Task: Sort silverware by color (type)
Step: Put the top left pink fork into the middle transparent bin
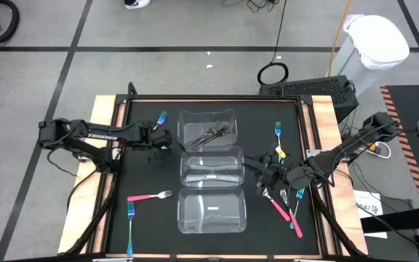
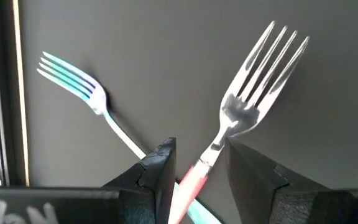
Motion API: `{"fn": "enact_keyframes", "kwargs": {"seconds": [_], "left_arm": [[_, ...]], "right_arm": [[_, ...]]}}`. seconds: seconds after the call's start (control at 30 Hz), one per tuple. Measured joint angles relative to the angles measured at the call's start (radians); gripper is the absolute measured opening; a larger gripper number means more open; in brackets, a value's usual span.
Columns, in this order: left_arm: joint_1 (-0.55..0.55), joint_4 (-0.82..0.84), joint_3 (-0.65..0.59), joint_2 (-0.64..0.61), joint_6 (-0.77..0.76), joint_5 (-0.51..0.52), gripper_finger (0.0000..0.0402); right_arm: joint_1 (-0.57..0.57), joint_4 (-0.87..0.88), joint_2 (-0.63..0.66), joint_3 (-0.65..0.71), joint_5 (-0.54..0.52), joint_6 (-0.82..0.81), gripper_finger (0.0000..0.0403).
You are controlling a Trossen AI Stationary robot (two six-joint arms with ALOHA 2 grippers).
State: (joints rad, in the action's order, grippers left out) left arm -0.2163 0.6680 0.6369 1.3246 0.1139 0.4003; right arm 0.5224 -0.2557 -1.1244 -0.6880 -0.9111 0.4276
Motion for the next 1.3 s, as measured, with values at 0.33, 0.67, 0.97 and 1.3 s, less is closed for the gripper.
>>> {"fn": "enact_keyframes", "kwargs": {"seconds": [0.33,0.67,0.97,1.3], "left_arm": [[-0.019,-0.003,0.000,0.029,0.143,-0.043,0.0139],[-0.080,0.022,0.000,0.031,0.263,-0.086,0.0139],[-0.162,0.028,0.000,0.031,0.339,-0.192,0.0139],[-0.215,0.015,-0.003,0.031,0.339,-0.203,0.0139]], "right_arm": [[0.000,0.007,0.000,0.000,0.000,-0.015,0.0130],[0.000,0.007,0.000,0.000,0.000,-0.004,0.0130],[0.000,0.007,0.000,0.000,0.000,0.007,0.0130],[0.000,0.007,0.000,0.000,0.000,0.005,0.0130]]}}
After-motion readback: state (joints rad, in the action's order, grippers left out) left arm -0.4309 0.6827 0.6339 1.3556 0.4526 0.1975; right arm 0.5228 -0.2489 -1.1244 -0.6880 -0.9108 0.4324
